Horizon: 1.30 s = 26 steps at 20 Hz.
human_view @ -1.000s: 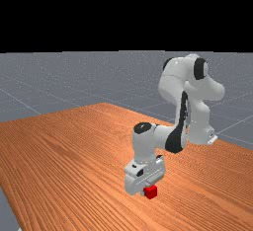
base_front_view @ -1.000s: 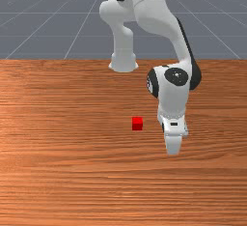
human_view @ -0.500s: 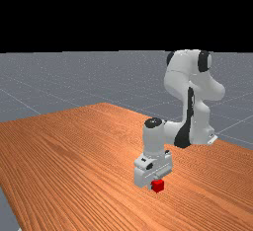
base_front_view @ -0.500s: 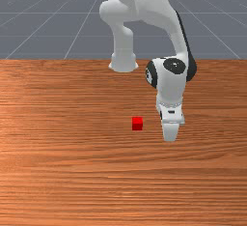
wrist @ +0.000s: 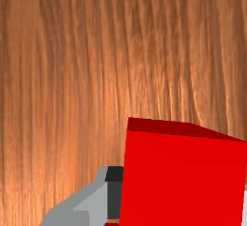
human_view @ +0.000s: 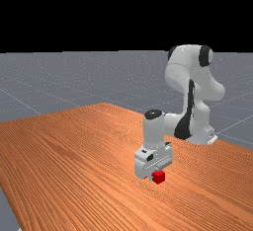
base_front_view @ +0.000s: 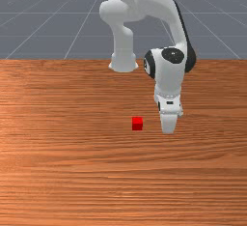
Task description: Stack all the cube
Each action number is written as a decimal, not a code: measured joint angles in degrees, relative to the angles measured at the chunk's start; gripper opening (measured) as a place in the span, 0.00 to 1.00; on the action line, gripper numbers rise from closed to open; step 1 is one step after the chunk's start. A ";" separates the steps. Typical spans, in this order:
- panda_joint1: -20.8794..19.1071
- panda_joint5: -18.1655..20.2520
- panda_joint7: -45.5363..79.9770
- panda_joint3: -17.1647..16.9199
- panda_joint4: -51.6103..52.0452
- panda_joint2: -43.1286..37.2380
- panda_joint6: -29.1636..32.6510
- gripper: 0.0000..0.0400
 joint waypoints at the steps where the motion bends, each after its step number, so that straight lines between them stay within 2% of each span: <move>1: -0.02 -1.03 -0.28 -0.78 -0.35 -0.24 -0.15 0.49; 6: -2.43 -3.48 -2.75 -3.73 -2.38 -1.38 0.13 0.49; 9: -4.95 -2.59 -5.82 -3.59 -3.20 -1.77 0.79 0.49; 10: -6.87 -1.64 -9.78 -2.35 -3.52 -1.91 1.17 0.49; 16: -10.86 -1.63 -14.91 -3.23 -4.03 -2.12 1.43 0.49; 19: -10.95 -1.28 -13.83 -3.56 -1.89 0.71 0.82 0.49; 20: -10.77 -0.91 -12.54 -3.81 -5.09 -0.48 3.92 0.49; 21: -12.35 0.28 -15.55 -2.26 -7.22 -1.52 4.92 0.49; 22: -11.06 -1.20 -13.79 -3.54 -8.18 -2.17 3.94 0.49; 23: -11.81 -0.37 -14.77 -2.83 -10.28 -3.07 6.27 0.49; 26: -11.14 -1.18 -13.85 -3.51 -12.59 -4.44 8.05 0.49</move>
